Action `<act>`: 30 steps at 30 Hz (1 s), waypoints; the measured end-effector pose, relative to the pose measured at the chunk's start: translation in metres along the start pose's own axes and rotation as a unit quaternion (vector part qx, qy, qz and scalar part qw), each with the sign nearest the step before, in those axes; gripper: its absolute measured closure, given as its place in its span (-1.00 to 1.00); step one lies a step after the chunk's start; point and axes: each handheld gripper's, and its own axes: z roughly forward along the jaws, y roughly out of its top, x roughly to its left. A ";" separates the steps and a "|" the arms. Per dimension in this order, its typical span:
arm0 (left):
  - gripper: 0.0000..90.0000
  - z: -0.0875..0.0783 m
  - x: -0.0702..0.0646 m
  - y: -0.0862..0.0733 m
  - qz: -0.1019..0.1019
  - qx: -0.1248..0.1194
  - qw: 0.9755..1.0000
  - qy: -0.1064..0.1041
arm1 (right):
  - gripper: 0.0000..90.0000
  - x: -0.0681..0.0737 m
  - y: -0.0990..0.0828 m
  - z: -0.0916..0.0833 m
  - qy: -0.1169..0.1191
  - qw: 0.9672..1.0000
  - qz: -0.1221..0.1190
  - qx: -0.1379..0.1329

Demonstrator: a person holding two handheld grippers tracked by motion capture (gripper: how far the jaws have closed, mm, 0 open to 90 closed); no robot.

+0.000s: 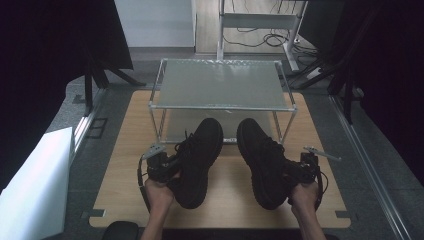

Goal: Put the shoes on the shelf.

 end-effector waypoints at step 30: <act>0.77 -0.001 -0.026 0.046 -0.047 -0.078 0.996 0.008 | 0.67 0.056 0.041 0.018 0.011 0.998 0.029 -0.055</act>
